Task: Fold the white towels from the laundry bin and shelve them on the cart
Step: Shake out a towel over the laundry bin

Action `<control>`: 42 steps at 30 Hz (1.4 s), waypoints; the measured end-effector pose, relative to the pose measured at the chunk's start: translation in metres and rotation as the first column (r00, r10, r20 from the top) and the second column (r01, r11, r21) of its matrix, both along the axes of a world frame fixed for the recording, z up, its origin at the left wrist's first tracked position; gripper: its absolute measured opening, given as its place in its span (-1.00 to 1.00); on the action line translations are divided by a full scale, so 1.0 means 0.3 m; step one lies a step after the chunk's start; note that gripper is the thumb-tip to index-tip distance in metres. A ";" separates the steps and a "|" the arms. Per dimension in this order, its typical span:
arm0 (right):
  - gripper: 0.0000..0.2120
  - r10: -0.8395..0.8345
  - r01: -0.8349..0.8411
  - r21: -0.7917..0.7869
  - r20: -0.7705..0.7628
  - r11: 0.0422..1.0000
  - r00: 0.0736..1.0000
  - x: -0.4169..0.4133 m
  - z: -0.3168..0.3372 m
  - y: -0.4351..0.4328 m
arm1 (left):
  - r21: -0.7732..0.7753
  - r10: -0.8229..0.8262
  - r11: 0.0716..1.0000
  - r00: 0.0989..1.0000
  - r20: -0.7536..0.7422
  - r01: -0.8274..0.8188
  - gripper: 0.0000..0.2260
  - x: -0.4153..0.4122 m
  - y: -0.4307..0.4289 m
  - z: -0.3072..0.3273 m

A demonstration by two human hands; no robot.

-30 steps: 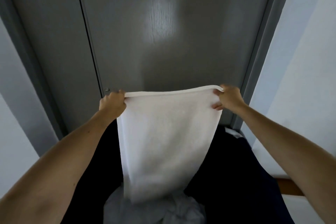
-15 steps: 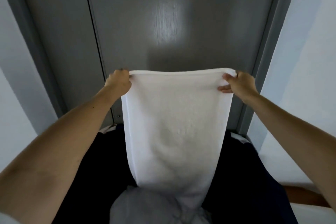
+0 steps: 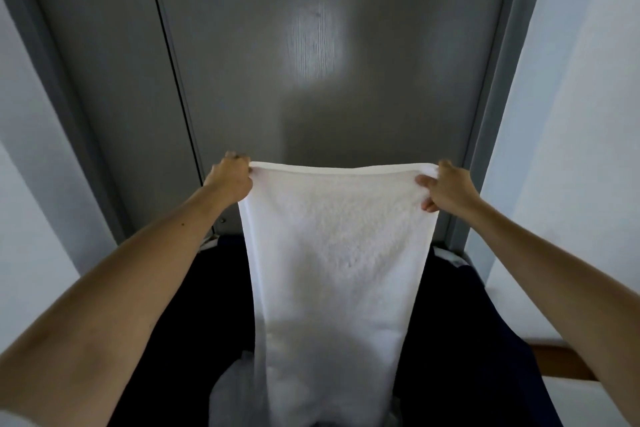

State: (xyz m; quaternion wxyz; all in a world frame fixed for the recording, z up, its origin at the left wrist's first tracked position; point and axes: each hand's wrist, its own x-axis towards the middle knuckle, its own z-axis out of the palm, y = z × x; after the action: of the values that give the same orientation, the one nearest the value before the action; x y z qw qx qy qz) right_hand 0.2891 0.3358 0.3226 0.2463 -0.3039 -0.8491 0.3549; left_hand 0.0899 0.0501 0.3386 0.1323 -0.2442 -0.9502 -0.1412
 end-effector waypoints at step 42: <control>-0.80 -0.019 -0.261 -0.583 -0.428 0.769 0.904 0.015 0.036 -0.038 | 0.619 0.112 0.741 0.957 0.267 -0.259 -0.76 0.134 0.029 -0.026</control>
State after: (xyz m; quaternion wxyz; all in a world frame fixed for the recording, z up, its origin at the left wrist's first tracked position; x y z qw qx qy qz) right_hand 0.2936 0.3245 0.3335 0.2790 -0.2304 -0.6288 0.6882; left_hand 0.1302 0.0587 0.3308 0.1198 -0.0705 -0.8705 -0.4722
